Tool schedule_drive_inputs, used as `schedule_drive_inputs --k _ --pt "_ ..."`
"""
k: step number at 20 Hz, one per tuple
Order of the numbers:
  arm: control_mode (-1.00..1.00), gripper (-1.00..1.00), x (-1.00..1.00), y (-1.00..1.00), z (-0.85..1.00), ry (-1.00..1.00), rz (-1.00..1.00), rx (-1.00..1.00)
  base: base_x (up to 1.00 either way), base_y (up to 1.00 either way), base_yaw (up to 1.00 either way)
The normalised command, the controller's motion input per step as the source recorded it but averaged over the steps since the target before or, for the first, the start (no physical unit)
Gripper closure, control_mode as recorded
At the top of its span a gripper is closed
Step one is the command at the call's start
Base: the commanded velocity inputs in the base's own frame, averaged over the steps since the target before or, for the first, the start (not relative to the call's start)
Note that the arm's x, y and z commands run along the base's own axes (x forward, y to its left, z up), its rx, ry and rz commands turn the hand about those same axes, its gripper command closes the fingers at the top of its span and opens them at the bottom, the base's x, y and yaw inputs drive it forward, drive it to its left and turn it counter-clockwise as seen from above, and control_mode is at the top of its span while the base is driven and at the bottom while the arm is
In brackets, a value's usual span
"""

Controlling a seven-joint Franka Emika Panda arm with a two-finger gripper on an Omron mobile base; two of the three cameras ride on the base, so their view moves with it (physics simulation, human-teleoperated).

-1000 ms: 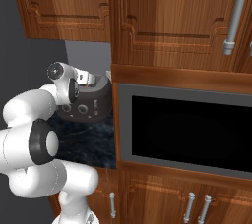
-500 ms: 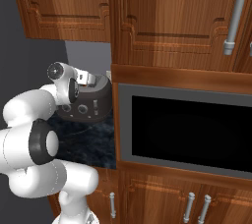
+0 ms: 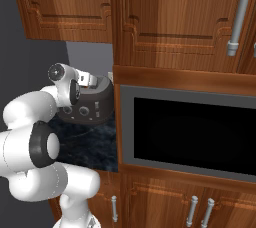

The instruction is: Start the toaster. Once the lever pops up, take the bread to the plate on the dining counter.

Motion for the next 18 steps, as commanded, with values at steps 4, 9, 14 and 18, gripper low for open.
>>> schedule_drive_inputs --k 4,9,14,18 --pt "-1.00 -1.00 0.00 0.00 0.00 0.00 0.00 0.00 0.00 0.00 0.00" --pt "-1.00 -1.00 0.00 0.00 0.00 0.00 0.00 0.00 0.00 0.00 0.00" --pt "-1.00 -1.00 0.00 0.00 0.00 0.00 0.00 0.00 0.00 0.00 0.00" --pt "-1.00 -1.00 0.00 0.00 0.00 0.00 0.00 0.00 0.00 0.00 0.00"
